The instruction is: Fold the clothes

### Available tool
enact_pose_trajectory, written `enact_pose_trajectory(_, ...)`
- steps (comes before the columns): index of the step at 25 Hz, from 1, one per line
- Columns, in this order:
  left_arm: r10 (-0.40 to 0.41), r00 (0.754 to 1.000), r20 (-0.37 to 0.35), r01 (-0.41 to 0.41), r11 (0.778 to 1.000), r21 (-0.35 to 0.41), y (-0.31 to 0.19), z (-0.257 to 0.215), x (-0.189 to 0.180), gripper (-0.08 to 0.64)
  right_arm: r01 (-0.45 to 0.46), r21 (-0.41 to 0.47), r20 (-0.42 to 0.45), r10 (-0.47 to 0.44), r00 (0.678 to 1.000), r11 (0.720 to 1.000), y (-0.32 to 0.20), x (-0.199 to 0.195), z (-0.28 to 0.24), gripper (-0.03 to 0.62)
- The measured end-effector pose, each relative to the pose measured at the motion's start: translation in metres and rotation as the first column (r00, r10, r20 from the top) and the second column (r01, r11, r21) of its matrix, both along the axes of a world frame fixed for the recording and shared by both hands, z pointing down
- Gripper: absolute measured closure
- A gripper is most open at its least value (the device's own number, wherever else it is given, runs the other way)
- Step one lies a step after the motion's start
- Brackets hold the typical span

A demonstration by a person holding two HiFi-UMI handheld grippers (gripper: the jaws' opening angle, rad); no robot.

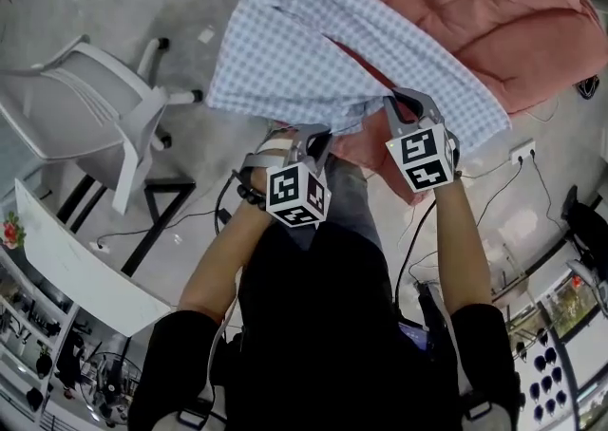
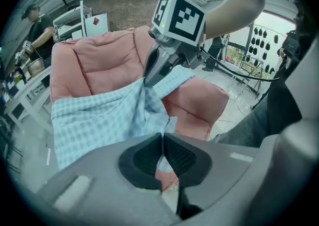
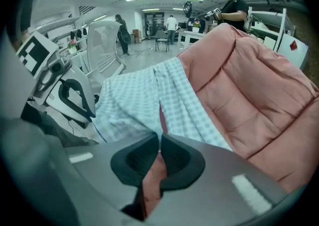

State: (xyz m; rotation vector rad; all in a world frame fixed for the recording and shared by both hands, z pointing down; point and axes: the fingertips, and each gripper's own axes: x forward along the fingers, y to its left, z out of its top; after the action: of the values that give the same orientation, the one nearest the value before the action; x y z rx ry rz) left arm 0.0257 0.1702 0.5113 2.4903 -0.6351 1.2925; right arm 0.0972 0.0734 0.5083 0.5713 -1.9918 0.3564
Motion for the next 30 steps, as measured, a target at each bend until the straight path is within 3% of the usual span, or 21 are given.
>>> enact_pose_trajectory(6, -0.078, 0.996, 0.04, 0.078, 0.997, -0.008, -0.009, 0.015, -0.063, 0.538, 0.05, -0.029, 0.009, -0.05, 0.999, 0.998, -0.015, -0.057, 0.038, 0.572)
enact_pose_trajectory(13, -0.17, 0.977, 0.131, 0.168, 0.985, 0.029, -0.024, 0.022, -0.161, 0.538, 0.084, 0.011, 0.015, -0.085, 0.996, 0.996, -0.042, -0.121, 0.048, 0.572)
enact_pose_trajectory(19, -0.18, 0.976, 0.125, 0.175, 0.983, 0.05, -0.039, 0.022, -0.181, 0.538, 0.126, 0.071, -0.016, -0.125, 0.992, 0.99, -0.068, -0.154, 0.054, 0.572)
enact_pose_trajectory(23, -0.202, 0.973, 0.111, 0.193, 0.978, 0.084, -0.056, 0.011, -0.196, 0.538, 0.114, 0.091, 0.013, -0.115, 0.993, 0.989, -0.084, -0.174, 0.045, 0.572)
enact_pose_trajectory(30, -0.338, 0.937, 0.084, 0.328, 0.938, 0.115, -0.064, -0.014, -0.247, 0.54, 0.18, 0.197, 0.125, -0.207, 0.97, 0.964, -0.103, -0.227, -0.007, 0.572)
